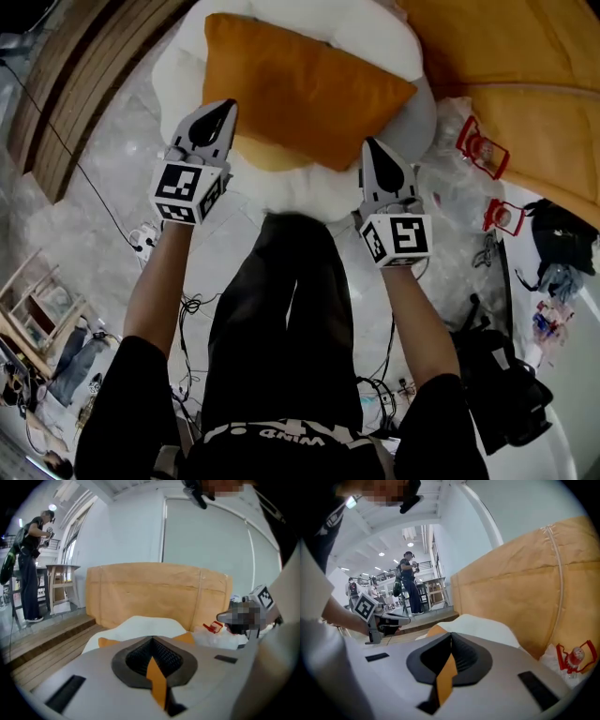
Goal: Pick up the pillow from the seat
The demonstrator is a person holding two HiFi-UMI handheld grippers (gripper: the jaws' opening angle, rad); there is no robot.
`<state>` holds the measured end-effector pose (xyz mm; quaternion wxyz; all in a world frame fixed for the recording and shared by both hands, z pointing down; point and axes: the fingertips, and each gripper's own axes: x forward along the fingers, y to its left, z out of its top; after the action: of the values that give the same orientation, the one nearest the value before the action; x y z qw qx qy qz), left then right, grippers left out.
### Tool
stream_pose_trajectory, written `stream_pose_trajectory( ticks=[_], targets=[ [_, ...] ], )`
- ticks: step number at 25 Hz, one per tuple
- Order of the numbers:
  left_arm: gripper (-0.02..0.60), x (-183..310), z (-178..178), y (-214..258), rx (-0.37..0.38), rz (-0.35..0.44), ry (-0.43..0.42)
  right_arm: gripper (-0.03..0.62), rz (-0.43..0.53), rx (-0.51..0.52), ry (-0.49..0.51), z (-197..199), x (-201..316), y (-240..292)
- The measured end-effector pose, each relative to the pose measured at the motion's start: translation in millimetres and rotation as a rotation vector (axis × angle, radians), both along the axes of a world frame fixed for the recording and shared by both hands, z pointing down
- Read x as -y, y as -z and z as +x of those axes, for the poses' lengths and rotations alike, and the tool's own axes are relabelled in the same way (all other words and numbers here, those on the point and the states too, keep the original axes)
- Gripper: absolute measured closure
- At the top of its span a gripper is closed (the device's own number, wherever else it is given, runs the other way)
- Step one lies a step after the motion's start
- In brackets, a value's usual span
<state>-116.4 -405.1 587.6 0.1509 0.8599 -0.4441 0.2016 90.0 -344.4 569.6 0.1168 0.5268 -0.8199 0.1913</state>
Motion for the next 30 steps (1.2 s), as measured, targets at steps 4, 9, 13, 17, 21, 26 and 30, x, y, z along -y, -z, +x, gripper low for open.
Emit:
stream_pose_trajectory(
  ticks=[4, 9, 13, 17, 21, 26, 30],
  targets=[
    [0.574, 41, -34, -99, 0.013, -0.233, 0.150, 0.572, -0.150, -0.037, -0.075, 31, 31, -89],
    [0.572, 57, -60, -165, 0.092, -0.387, 0.224, 0.572, -0.276, -0.092, -0.116, 56, 54, -153],
    [0.568, 67, -74, -179, 0.106, -0.390, 0.249, 0.558, -0.368, -0.094, -0.106, 55, 55, -178],
    [0.363, 77, -87, -190, 0.096, -0.398, 0.295, 0.266, -0.402, -0.065, -0.181, 64, 54, -200],
    [0.312, 89, -96, -199, 0.085, -0.401, 0.328, 0.230, -0.444, -0.054, -0.219, 65, 55, -221],
    [0.308, 91, -88, -219, -0.011, -0.437, 0.301, 0.220, -0.498, 0.003, -0.251, 61, 57, -244],
    [0.313, 96, -88, -212, -0.031, -0.422, 0.301, 0.220, -0.511, 0.025, -0.270, 59, 61, -253]
  ],
)
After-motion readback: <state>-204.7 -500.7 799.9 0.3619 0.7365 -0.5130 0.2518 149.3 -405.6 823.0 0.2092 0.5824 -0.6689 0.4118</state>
